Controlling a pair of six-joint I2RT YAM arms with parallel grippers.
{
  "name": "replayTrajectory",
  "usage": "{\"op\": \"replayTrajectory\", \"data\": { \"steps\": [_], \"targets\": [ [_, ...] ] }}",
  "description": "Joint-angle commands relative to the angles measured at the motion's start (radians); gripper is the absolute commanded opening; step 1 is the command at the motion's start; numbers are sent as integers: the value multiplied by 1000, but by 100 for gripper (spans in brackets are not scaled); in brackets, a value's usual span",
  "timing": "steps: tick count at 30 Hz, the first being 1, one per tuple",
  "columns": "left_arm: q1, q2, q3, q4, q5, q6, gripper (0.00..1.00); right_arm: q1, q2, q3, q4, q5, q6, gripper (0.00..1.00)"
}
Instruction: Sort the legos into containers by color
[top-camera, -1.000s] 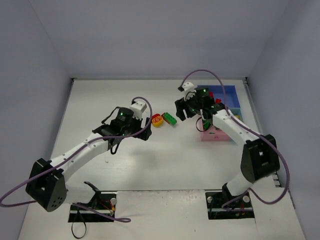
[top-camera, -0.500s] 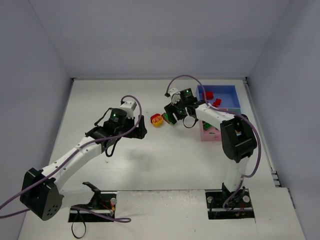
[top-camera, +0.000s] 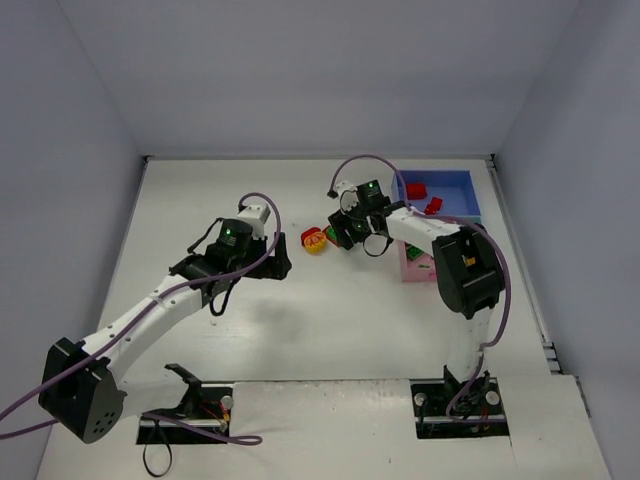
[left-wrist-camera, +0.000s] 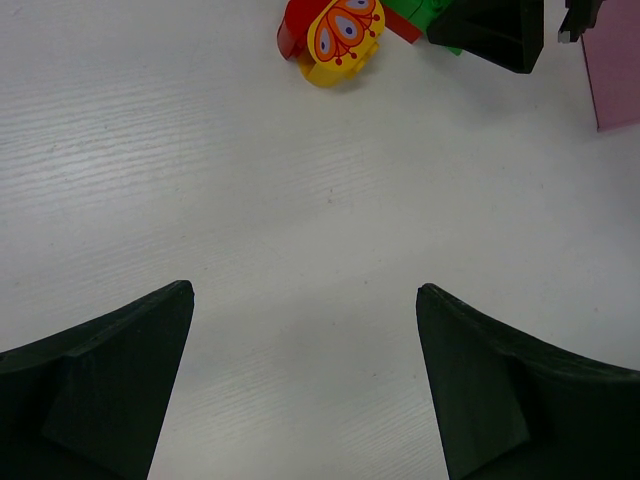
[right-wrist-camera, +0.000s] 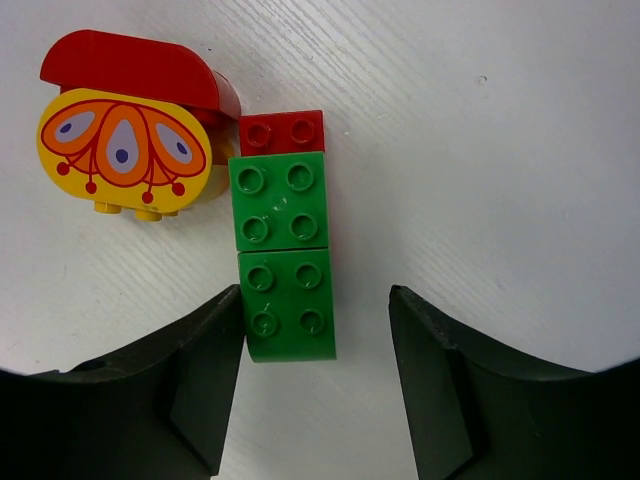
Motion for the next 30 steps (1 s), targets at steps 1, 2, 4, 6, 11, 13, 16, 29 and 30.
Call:
{"op": "replayTrajectory", "data": {
  "steps": [1,2,4,6,11,13,16,29,30],
  "targets": [
    [11,-14,25,24,-15,-19,86,6,-10,48,32,-13,-10,54],
    [14,-13,28,23,-15,-20,86,9,-10,49,32,-16,-10,54],
    [17,-7,34,20,-14,-26,86,10,-7,51,32,-18,-13,49],
    [18,-1,43,15,-12,-37,86,12,-4,52,32,-18,-11,47],
    [21,16,63,6,0,-75,86,10,-34,46,35,-23,-13,9],
    [21,16,74,4,0,-104,86,13,-78,31,42,-18,-13,0],
    [21,18,103,9,18,-132,86,13,-172,-19,76,-24,-5,0],
    [23,18,157,312,121,-321,86,119,-514,-219,208,-86,111,0],
    [22,25,155,354,123,-325,86,127,-537,-225,219,-89,124,0]
  ]
}}
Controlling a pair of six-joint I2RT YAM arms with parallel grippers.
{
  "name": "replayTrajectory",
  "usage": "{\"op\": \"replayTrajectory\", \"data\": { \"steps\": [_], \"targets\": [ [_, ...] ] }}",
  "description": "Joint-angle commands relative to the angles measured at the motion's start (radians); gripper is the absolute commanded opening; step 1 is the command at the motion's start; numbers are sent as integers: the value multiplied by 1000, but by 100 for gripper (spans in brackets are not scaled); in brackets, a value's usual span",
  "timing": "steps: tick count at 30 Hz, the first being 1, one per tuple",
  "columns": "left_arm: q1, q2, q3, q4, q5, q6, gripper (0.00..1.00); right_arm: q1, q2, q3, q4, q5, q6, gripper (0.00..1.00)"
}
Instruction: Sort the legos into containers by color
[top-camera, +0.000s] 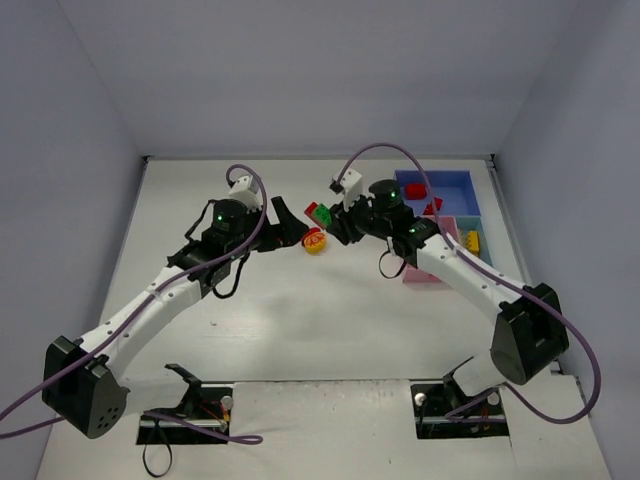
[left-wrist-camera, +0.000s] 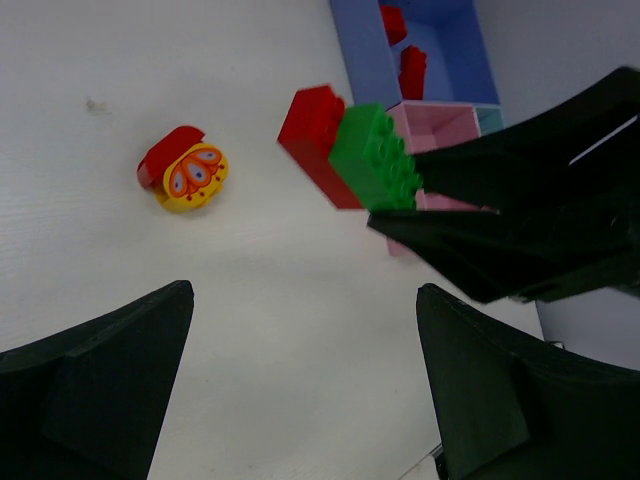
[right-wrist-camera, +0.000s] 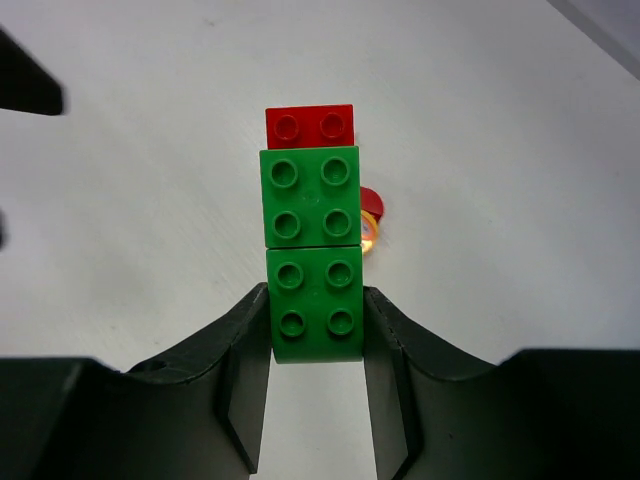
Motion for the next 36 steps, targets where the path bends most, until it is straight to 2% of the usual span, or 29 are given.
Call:
{"op": "replayTrajectory", "data": {
  "steps": [1,6,23,30,36],
  "targets": [
    [9,5,46,209,38,-73,86,37,-68,-28,122,-46,77,0],
    [9,18,31,292,15,-80,86,92,-111,-69,174,-32,121,0],
    [8,60,-9,316,-2,-79,85,100,-154,-102,254,-66,194,0],
    [8,74,-17,381,58,-89,69,100,-155,-114,277,-80,232,0],
    [8,86,-41,413,86,-106,47,100,-161,-128,292,-77,249,0]
  ]
}}
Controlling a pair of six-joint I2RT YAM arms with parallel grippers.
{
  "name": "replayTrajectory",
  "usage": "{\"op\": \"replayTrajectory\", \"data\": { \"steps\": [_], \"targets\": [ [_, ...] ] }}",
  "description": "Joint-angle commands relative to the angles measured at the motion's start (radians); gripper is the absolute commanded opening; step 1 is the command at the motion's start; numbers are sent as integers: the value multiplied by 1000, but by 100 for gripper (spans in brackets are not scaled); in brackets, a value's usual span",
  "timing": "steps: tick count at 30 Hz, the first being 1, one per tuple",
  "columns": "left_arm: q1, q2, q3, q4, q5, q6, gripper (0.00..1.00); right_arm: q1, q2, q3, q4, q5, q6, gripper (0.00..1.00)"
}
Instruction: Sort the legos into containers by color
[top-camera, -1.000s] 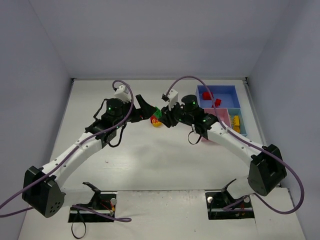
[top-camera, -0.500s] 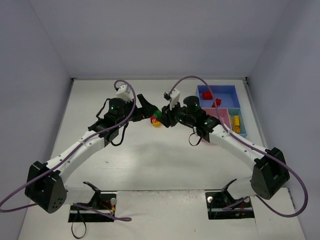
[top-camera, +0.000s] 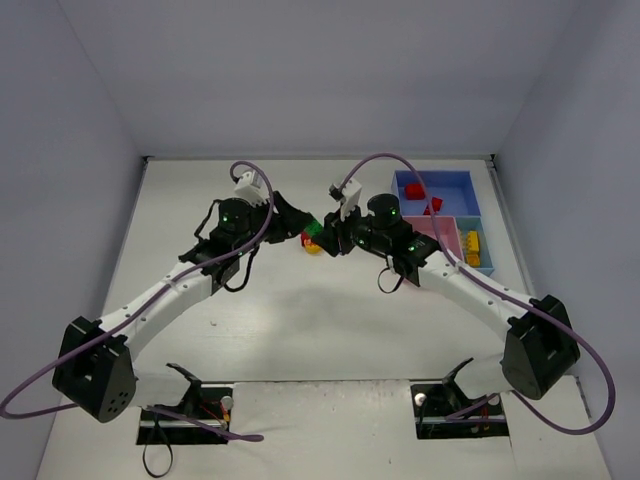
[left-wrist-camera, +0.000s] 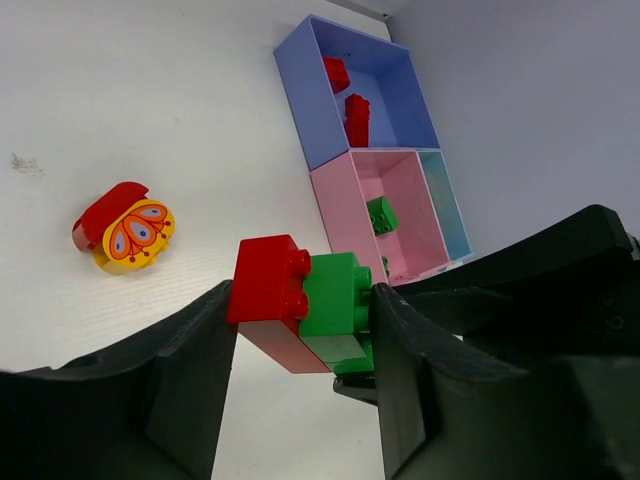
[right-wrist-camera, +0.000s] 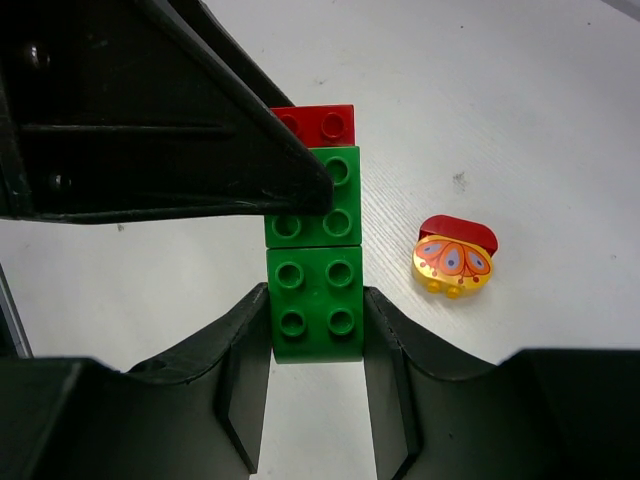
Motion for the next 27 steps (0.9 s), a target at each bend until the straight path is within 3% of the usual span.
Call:
{"op": "replayTrajectory", "data": {
  "steps": [1,5,8,14,21,27],
  "targets": [
    [8,-2,0,104,34,-16,44,2,-55,5,114,-21,22,0],
    [0,2,-9,87,16,12,22,2,-61,8,111,-9,22,0],
    [-6,-10,-11,33,-42,61,17,-1,-78,12,97,16,12,0],
    [-9,-36,-22,-47,-134,153,15,-37,-132,15,45,56,-10,0],
    [-8,-53,-51,-79,-174,190,14,-179,-212,-10,-72,140,-24,0],
    [-8,-62,-40,-76,-134,153,14,-270,-194,-47,-239,603,14,0]
  ]
}}
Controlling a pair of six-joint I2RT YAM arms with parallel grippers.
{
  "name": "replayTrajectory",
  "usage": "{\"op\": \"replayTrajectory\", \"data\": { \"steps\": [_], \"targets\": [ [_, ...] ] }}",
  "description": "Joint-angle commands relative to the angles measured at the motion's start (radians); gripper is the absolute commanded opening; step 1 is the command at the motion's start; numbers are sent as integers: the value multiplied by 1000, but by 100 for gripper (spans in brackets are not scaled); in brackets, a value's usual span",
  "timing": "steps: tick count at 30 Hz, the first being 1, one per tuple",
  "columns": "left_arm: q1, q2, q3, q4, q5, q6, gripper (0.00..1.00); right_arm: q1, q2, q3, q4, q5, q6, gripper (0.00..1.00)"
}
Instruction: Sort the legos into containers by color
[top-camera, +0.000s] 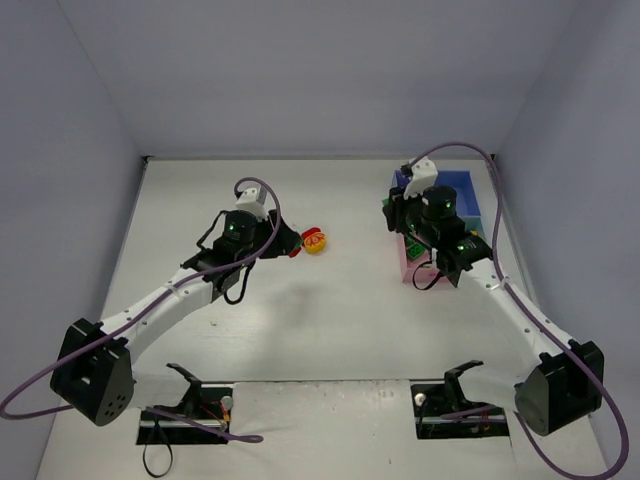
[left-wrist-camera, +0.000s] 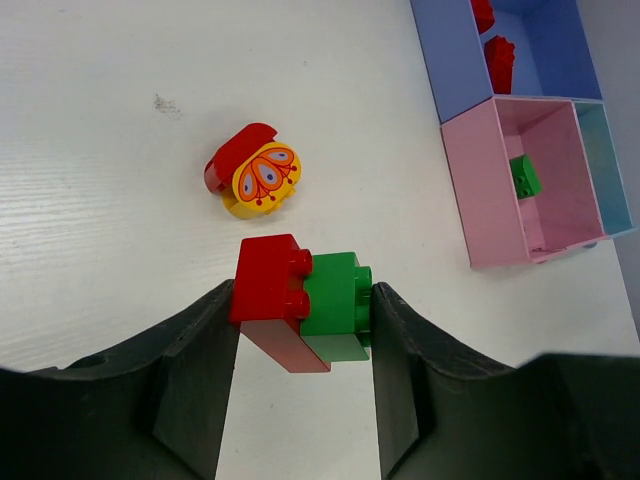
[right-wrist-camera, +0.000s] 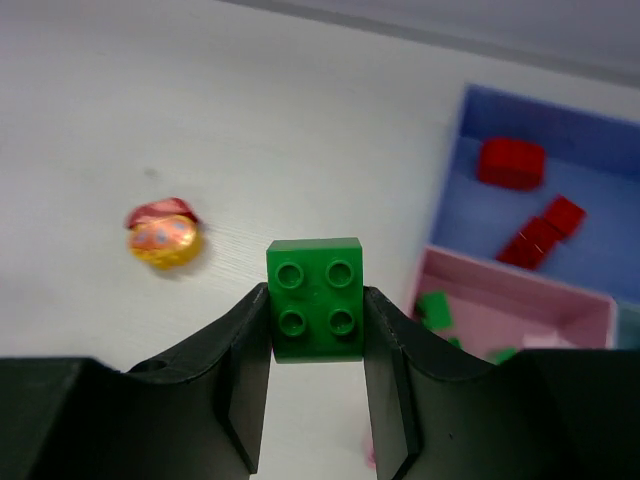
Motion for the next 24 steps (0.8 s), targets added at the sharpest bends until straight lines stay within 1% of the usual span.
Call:
{"op": "replayTrajectory", "data": {
  "steps": [1,3,5,6,10,13,14,16,17,19,20,21,22,23,24],
  "targets": [
    [4,-47,41,46,16,-5,14,-38,15,-34,-88,319,42,0],
    [4,-47,56,45,32,-20,14,-119,27,-68,-92,310,106,1],
    [2,-45,65,40,53,-27,14,-196,45,-83,-94,263,150,5],
    [4,-42,76,34,67,-31,14,-215,73,-91,-94,256,160,7],
    [2,-36,84,31,98,-54,14,-261,160,-77,-92,248,180,12],
    [2,-38,84,34,125,-65,14,-282,243,-47,-89,218,183,26],
    [2,-38,85,34,134,-65,14,-287,275,-34,-95,195,177,33],
    [1,-39,88,29,145,-70,14,-285,285,-11,-97,175,169,45],
    [1,-44,90,22,150,-71,14,-285,276,-7,-95,167,169,53],
    [1,-48,91,16,153,-73,14,-284,260,1,-95,129,165,57],
    [2,-53,91,16,154,-74,14,-282,235,1,-94,123,163,61],
    [2,-53,91,16,154,-77,14,-272,219,3,-92,80,160,62],
    [1,-53,93,19,156,-82,14,-265,201,0,-85,62,146,63],
    [2,-51,96,22,162,-86,14,-253,164,-10,-79,55,143,67],
    [1,-50,98,22,165,-90,15,-244,144,-13,-65,45,135,67]
  ]
}}
